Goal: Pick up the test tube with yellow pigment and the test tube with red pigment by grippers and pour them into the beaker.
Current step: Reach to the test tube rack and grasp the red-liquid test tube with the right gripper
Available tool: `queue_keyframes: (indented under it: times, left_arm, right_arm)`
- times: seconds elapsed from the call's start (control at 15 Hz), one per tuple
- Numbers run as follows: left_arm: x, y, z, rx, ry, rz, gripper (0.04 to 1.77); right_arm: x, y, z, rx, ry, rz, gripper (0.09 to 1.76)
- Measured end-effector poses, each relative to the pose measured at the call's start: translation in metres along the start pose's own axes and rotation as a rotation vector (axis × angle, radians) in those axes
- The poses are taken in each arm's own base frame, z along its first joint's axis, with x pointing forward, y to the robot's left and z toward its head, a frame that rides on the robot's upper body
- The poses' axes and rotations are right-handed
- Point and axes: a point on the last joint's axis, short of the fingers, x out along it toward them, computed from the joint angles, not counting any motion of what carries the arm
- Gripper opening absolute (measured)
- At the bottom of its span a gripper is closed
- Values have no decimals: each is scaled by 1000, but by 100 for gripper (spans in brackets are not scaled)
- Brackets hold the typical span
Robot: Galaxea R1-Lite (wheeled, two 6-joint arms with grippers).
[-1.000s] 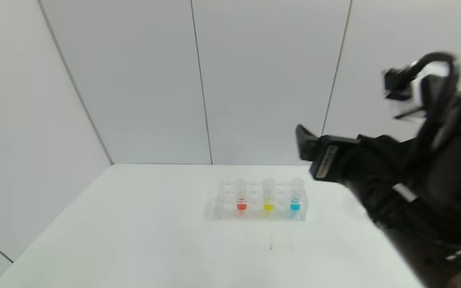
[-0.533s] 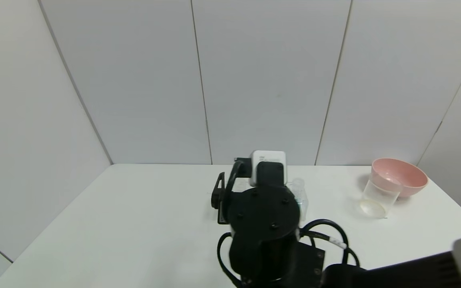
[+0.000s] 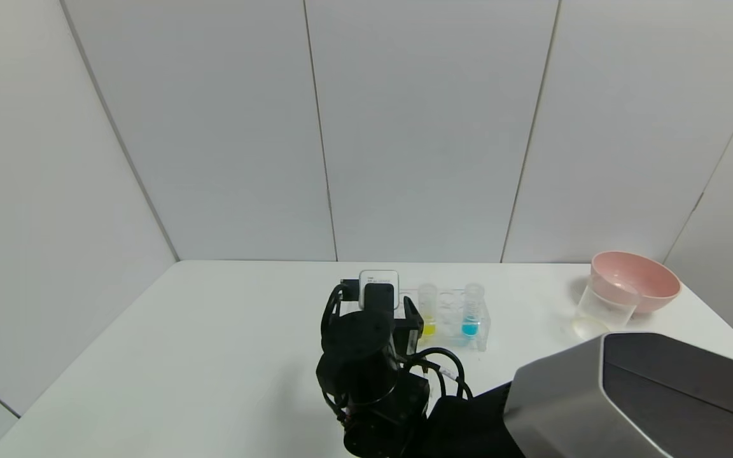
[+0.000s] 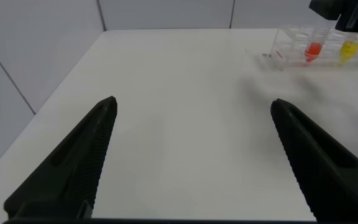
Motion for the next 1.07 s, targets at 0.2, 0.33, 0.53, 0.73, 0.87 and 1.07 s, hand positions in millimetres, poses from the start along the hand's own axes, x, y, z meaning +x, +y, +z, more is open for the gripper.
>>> queue_keyframes:
  times: [0.2,0.33,0.53,0.73,0.87,1.07]
  left_arm:
    - [0,0,0,0,0,0,176]
    - [0,0,0,0,0,0,176]
    - [0,0,0,0,0,0,176]
    - [0,0,0,0,0,0,176]
    - [0,0,0,0,0,0,176]
    - [0,0,0,0,0,0,176]
  right_arm:
    - [22,-3,-15,-9,12,-10,171]
    - [35,-7,-21,-8,17,-6,171]
    - [50,-13,-25,-4,21,-10,171]
    - [60,-19,-29,-6,25,-20,139]
    - [64,-21,-33,-12,35,-10,108]
    - [66,-22,-38,-18,42,-8,78]
